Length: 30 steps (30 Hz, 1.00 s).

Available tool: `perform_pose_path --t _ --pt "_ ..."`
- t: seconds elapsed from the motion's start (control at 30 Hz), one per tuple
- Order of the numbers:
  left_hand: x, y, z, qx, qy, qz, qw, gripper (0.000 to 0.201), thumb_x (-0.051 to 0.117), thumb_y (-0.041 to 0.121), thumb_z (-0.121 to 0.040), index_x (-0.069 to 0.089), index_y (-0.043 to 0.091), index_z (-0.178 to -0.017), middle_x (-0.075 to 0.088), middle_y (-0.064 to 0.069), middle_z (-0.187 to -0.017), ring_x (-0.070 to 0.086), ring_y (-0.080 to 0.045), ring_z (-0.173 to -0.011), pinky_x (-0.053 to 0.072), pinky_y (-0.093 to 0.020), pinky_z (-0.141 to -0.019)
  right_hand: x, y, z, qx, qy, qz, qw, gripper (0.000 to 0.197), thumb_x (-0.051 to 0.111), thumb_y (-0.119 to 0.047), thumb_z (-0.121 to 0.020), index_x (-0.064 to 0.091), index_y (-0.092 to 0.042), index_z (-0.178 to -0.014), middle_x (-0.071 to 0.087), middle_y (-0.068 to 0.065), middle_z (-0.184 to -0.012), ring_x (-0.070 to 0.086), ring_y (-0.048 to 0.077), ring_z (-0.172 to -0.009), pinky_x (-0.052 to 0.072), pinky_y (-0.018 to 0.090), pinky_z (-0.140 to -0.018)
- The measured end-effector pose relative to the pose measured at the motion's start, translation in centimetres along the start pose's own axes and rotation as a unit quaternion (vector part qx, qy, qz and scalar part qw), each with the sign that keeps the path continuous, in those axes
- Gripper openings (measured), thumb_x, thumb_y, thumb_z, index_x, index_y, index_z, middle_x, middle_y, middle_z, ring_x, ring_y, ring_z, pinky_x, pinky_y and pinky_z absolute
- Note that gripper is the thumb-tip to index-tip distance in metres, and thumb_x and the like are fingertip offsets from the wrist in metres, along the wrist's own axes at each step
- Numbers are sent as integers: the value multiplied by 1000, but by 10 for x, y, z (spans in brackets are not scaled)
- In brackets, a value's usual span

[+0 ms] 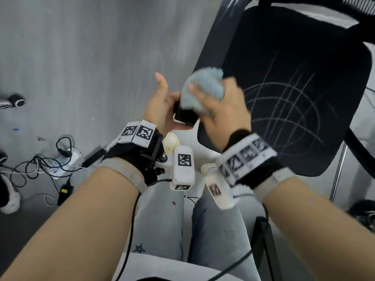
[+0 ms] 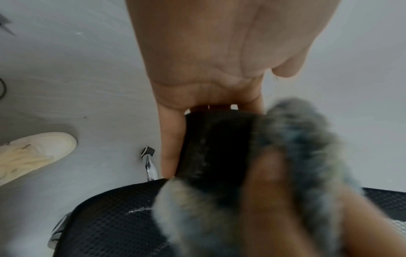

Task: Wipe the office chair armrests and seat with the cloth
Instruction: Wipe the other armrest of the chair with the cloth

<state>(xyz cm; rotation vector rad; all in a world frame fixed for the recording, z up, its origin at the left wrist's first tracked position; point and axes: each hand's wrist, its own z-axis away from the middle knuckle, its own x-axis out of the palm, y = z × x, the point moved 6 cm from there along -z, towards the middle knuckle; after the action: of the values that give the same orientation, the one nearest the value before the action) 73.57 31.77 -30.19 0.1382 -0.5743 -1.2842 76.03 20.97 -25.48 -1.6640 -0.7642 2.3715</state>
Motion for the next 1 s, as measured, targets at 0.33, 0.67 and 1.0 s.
perform_pose_path --t 0.33,0.67,1.0 --pt "-5 -17 1 16 11 80 997 86 -7 65 -86 50 13 -124 60 -4 -115 46 -24 -124 45 -45 -91 -19 9 -7 4 37 24 999 39 55 -33 -88 50 -43 -126 44 14 -124 43 33 -108 46 41 -79" --pt "-8 -34 5 -26 -15 108 994 100 -8 74 -78 47 10 -130 53 -17 -133 51 -35 -121 37 -61 -99 14 -10 20 -127 69 157 977 42 50 -27 -78 58 -39 -117 32 11 -117 34 30 -91 47 45 -74" --pt "7 -49 16 -37 -49 161 985 98 -3 74 -80 50 4 -124 65 -15 -111 69 -26 -94 58 -34 -69 32 -5 60 -283 112 179 936 39 53 -25 -83 59 -48 -113 34 6 -113 33 25 -85 32 42 -76"
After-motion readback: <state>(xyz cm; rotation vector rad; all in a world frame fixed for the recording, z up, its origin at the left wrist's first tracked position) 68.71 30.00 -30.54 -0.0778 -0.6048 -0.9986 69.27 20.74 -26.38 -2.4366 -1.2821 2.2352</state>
